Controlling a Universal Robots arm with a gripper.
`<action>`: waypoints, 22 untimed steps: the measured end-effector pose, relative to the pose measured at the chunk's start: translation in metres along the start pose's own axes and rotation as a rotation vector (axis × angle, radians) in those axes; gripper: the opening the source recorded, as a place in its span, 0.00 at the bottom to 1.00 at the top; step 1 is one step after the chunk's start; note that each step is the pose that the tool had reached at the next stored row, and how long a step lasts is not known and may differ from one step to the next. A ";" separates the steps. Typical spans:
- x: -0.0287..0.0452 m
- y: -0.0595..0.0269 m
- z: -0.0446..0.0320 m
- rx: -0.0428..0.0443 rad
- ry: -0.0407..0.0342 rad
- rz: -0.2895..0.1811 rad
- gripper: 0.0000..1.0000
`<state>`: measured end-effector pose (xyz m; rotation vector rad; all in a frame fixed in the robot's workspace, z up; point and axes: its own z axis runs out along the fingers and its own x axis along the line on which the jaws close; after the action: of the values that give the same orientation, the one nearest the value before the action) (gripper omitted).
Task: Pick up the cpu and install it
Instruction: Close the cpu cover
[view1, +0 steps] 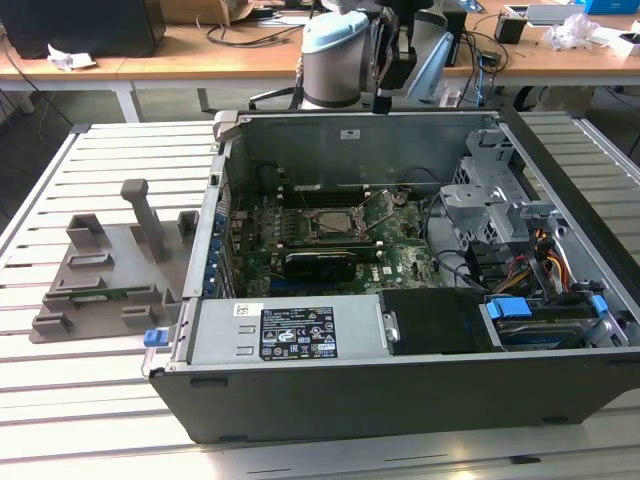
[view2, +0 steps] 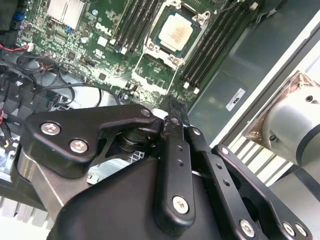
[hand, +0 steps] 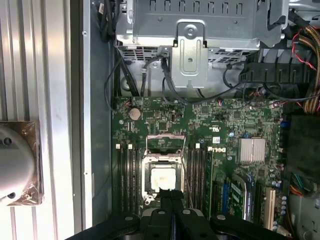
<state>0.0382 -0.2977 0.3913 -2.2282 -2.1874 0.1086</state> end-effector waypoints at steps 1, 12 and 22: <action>0.0000 0.0016 -0.0001 0.0000 0.0000 0.000 0.11; 0.0014 0.0455 -0.0024 0.0012 0.0000 0.000 0.11; 0.0021 0.0758 -0.0041 0.0018 0.0000 0.000 0.11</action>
<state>0.1141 -0.2969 0.3907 -2.2270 -2.1867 0.1106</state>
